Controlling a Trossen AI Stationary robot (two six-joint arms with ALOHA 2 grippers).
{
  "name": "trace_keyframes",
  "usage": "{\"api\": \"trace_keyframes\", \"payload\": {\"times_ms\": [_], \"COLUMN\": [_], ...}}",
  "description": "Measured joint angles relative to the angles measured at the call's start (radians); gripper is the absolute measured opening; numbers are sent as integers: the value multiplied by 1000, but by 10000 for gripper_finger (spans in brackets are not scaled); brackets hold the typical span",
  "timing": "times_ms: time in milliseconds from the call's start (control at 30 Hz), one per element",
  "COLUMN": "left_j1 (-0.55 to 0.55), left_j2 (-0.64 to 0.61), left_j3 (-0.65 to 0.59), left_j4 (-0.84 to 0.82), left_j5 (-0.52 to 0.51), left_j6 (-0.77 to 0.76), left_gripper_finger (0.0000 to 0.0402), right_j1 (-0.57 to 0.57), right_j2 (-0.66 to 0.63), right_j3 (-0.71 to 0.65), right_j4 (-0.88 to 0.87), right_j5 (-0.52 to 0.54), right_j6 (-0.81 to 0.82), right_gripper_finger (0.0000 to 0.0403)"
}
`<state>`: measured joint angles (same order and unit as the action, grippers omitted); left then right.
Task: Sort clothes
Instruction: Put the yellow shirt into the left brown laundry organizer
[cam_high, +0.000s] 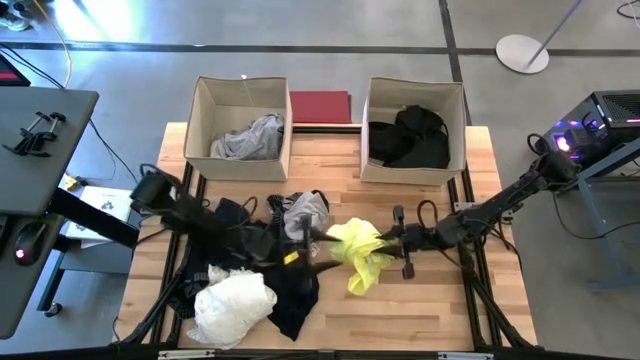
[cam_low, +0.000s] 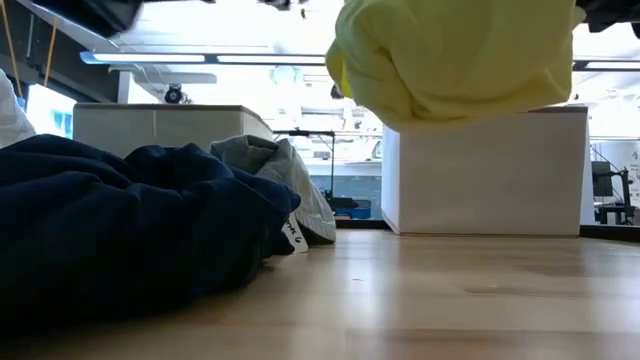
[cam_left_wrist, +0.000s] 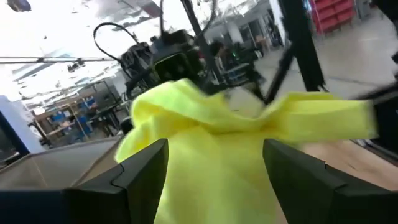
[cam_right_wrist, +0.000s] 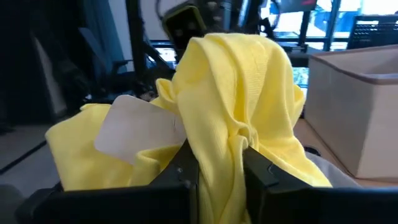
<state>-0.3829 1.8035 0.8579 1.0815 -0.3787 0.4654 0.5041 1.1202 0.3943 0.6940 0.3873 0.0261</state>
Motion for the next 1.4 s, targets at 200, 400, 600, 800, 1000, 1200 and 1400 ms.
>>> {"api": "trace_keyframes", "payload": {"times_ms": [200, 400, 600, 800, 1000, 1200, 1400], "left_j1": [65, 86, 89, 93, 98, 91, 44], "left_j2": [116, 196, 224, 225, 231, 232, 212], "left_j3": [113, 211, 279, 285, 287, 286, 286], "left_j4": [-2, -11, -115, -139, -213, -234, -263], "left_j5": [103, 59, 100, 97, 90, 63, -124], "left_j6": [-16, -99, -163, -192, -195, -193, -53], "left_gripper_finger": [275, 282, 271, 190, 51, 20, 5], "right_j1": [0, 0, 2, 2, -2, -1, 25], "right_j2": [0, -1, -1, -1, -1, -65, -245], "right_j3": [1, 1, 1, 1, 6, 7, 7], "right_j4": [21, 23, 23, 29, 58, -20, -193], "right_j5": [-36, -46, -70, -70, -46, -25, 65], "right_j6": [-5, -8, -24, -31, -29, 5, 20], "right_gripper_finger": [37, 37, 53, 83, 112, 187, 236]}}
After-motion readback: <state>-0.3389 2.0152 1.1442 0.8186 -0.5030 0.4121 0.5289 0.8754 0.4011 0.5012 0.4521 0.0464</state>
